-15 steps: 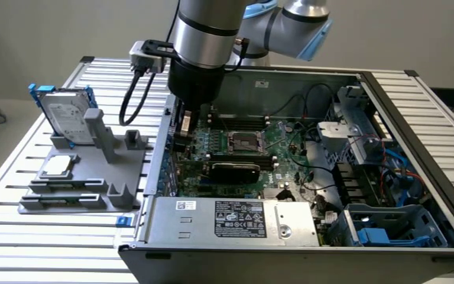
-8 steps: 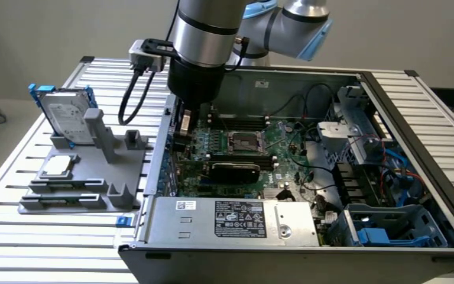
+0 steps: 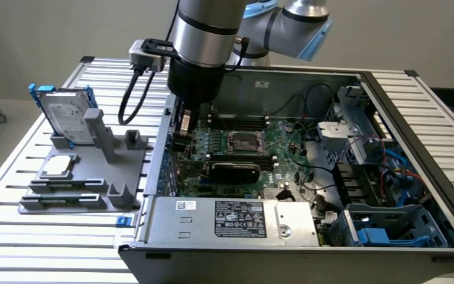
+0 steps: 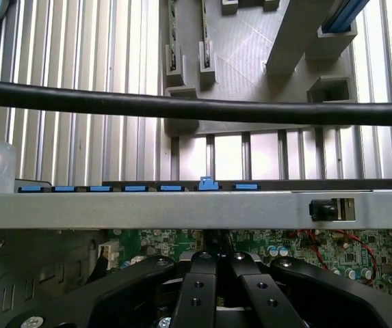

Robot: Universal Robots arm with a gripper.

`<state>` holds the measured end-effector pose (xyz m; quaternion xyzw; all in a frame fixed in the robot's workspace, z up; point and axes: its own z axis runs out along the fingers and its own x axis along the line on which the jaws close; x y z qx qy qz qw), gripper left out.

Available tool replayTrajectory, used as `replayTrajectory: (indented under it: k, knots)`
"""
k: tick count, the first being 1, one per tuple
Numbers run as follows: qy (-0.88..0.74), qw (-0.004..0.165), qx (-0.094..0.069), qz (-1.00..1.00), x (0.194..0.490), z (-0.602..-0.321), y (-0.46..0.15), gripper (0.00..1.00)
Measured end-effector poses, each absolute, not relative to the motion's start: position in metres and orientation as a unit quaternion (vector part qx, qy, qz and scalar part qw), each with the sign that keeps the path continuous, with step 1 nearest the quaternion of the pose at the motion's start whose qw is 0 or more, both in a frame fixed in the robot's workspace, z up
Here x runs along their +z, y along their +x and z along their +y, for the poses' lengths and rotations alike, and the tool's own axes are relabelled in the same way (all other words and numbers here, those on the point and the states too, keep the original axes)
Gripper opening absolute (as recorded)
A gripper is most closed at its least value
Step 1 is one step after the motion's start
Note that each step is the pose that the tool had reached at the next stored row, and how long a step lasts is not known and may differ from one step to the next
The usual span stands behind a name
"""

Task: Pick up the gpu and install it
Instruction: 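Press down on the gpu until it lock into place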

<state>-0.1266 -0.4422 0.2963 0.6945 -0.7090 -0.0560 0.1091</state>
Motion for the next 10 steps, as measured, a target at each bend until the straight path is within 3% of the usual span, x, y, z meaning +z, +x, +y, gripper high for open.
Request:
replayTrajectory:
  k: [10]
  knots:
    - [0.694, 0.109, -0.056, -0.709, 0.2965, -0.4421, -0.1264, 0.11]
